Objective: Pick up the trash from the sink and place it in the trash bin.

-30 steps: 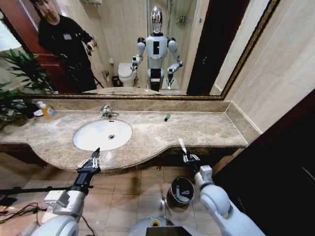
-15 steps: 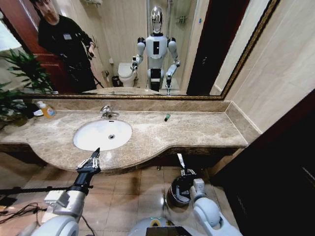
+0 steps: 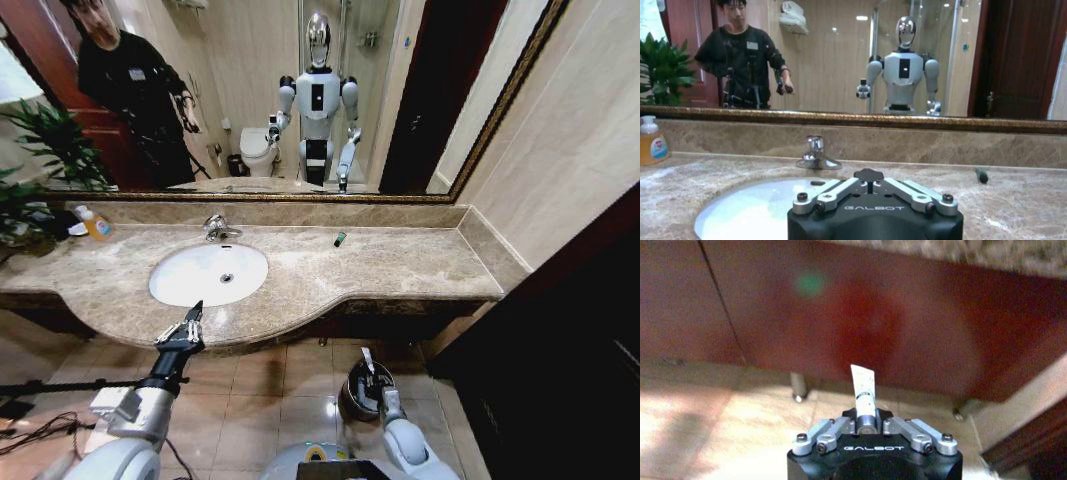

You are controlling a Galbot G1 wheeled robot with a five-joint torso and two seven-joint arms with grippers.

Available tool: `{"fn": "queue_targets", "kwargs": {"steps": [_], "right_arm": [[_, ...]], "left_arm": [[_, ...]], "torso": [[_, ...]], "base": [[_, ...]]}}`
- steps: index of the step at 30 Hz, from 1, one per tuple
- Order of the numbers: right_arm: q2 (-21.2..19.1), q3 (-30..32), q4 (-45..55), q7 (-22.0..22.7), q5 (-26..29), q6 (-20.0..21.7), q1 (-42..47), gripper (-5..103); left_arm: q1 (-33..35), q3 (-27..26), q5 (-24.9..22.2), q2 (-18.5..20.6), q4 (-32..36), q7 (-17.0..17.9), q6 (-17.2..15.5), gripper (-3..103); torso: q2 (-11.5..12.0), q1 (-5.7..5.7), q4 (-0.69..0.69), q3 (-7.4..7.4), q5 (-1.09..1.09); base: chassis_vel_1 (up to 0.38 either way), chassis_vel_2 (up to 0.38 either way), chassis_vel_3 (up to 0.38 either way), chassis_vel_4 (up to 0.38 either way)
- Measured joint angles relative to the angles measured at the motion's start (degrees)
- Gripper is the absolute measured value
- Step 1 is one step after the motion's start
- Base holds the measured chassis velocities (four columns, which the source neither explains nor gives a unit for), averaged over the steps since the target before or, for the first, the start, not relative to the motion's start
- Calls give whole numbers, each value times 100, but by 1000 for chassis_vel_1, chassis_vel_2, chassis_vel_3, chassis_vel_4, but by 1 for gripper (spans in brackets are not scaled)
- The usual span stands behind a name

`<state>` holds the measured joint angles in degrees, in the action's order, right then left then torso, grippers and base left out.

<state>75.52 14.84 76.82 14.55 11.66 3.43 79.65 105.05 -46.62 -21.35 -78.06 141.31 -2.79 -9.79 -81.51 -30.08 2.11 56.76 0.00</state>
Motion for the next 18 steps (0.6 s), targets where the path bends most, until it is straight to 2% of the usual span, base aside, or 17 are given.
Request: {"fn": "queue_targets", "kwargs": {"steps": [7, 17, 18], "right_arm": [[14, 11, -716, 51, 193, -236, -356, 17], [114, -15, -790, 138, 241, -270, -439, 15], [129, -16, -795, 163, 241, -289, -438, 20]], "left_arm": [[0, 0, 0, 0, 0, 0, 0, 0], [0, 0, 0, 0, 0, 0, 0, 0], [0, 0, 0, 0, 0, 0, 0, 0]], "torso": [[0, 0, 0, 0, 0], [0, 0, 0, 0, 0], [0, 0, 0, 0, 0]], "base": [[0, 0, 0, 0], [0, 0, 0, 0], [0, 0, 0, 0]]}}
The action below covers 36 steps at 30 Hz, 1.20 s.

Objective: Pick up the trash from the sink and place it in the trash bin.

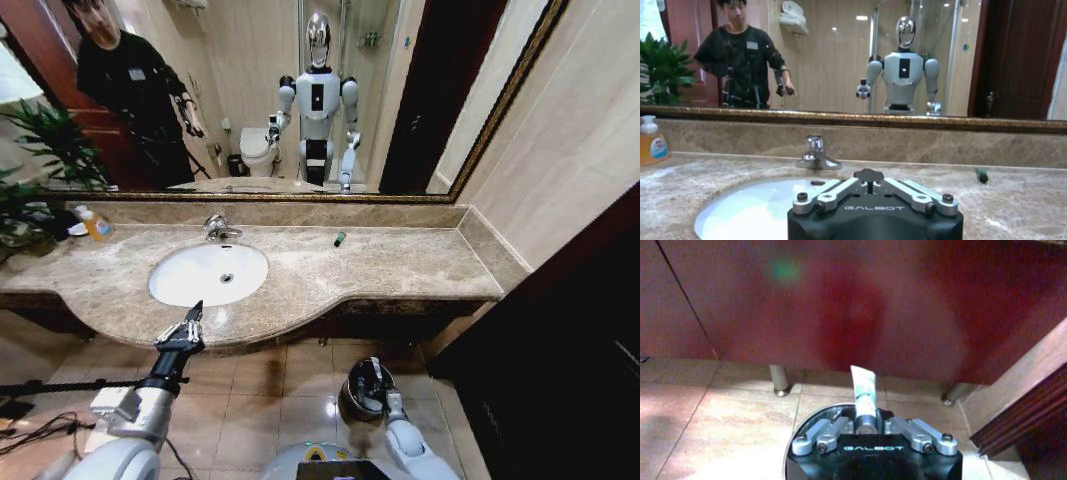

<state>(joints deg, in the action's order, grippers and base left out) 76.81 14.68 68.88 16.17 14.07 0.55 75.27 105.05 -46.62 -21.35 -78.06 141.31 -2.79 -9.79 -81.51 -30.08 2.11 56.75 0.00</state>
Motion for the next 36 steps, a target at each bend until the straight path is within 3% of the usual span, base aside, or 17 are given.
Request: {"fn": "queue_targets", "kwargs": {"steps": [1, 3, 10, 11, 21, 30, 36], "right_arm": [[15, -1, -4, 30, 0, -16, 3, 26], [21, -1, -9, 47, 0, -36, 3, 26], [-7, 5, 42, 98, 0, -144, 49, 59], [-7, 5, 42, 98, 0, -144, 49, 59], [-88, 21, 221, 141, 40, -152, 120, 95], [-239, 33, 577, 448, 50, -240, 337, 100], [-431, 105, 2050, 990, 9, -315, 867, 100]], "left_arm": [[0, 0, 0, 0, 0, 0, 0, 0], [0, 0, 0, 0, 0, 0, 0, 0], [0, 0, 0, 0, 0, 0, 0, 0], [0, 0, 0, 0, 0, 0, 0, 0], [0, 0, 0, 0, 0, 0, 0, 0], [0, 0, 0, 0, 0, 0, 0, 0], [0, 0, 0, 0, 0, 0, 0, 0]], "torso": [[0, 0, 0, 0, 0], [0, 0, 0, 0, 0], [0, 0, 0, 0, 0], [0, 0, 0, 0, 0], [0, 0, 0, 0, 0], [0, 0, 0, 0, 0], [0, 0, -1, 0, 0]], "base": [[0, 0, 0, 0], [0, 0, 0, 0], [0, 0, 0, 0], [0, 0, 0, 0], [0, 0, 0, 0], [0, 0, 0, 0], [0, 0, 0, 0]]}}
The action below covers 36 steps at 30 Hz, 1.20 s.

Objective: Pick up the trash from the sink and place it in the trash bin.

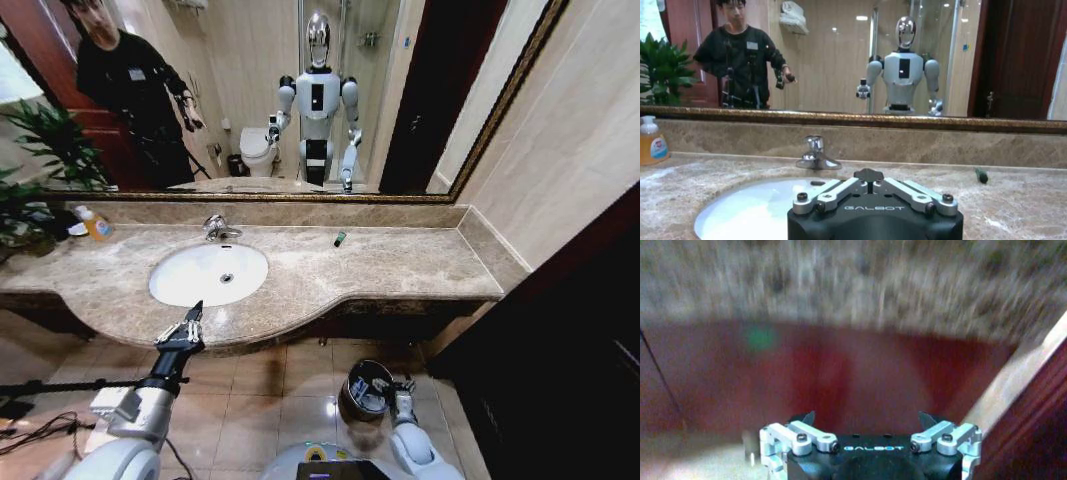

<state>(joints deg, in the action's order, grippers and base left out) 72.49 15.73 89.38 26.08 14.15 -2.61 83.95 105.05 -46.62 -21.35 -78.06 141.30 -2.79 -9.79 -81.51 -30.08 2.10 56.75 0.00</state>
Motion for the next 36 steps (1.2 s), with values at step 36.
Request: {"fn": "queue_targets", "kwargs": {"steps": [36], "right_arm": [[87, -1312, 437, -187, 1214, 2241, -4271, 100]], "left_arm": [[0, 0, 0, 0, 0, 0, 0, 0]], "torso": [[0, -1, 1, 1, -1]], "base": [[0, 0, 0, 0]]}}
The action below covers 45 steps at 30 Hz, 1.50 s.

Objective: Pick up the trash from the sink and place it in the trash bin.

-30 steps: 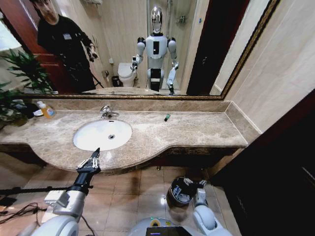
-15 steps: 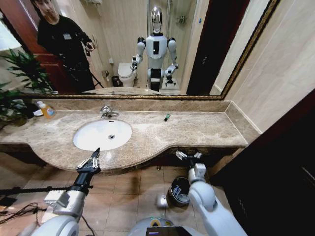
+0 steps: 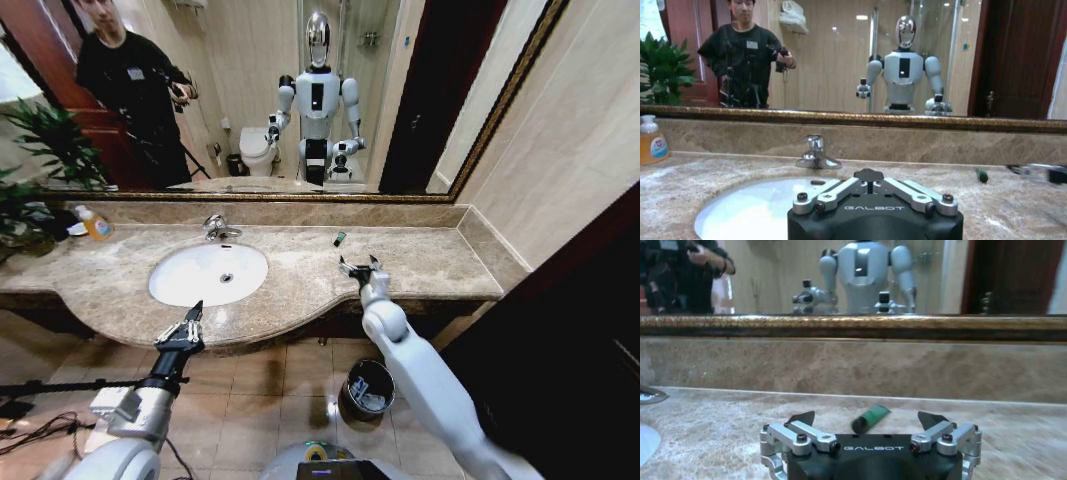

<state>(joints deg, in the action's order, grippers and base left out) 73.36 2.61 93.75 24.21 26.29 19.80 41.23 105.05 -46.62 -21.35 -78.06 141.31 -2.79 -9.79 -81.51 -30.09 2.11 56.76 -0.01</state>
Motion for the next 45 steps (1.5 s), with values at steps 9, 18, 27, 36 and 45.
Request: {"fn": "queue_targets", "kwargs": {"steps": [9, 18, 27, 36, 45], "right_arm": [[606, -441, -1506, -25, 226, 44, -1067, 100], [897, -297, -2724, -166, 256, 38, -1758, 94], [1003, -86, -3294, -186, 476, 64, -2011, 74], [1059, -22, -3355, -188, 554, 109, -2042, 71], [979, -44, -3306, -234, 637, 162, -1961, 53]], "left_arm": [[0, 0, 0, 0, 0, 0, 0, 0], [0, 0, 0, 0, 0, 0, 0, 0], [0, 0, 0, 0, 0, 0, 0, 0], [0, 0, 0, 0, 0, 0, 0, 0], [0, 0, 0, 0, 0, 0, 0, 0]], "torso": [[0, 0, 0, -1, -1], [0, 0, 0, -1, 0], [0, 1, 0, -1, 1], [0, 1, 0, -1, 1], [0, 1, 0, -1, 1]], "base": [[0, 0, 0, 0], [0, 0, 0, 0], [0, 0, 0, 0], [0, 0, 0, 0], [0, 0, 0, 0]]}}
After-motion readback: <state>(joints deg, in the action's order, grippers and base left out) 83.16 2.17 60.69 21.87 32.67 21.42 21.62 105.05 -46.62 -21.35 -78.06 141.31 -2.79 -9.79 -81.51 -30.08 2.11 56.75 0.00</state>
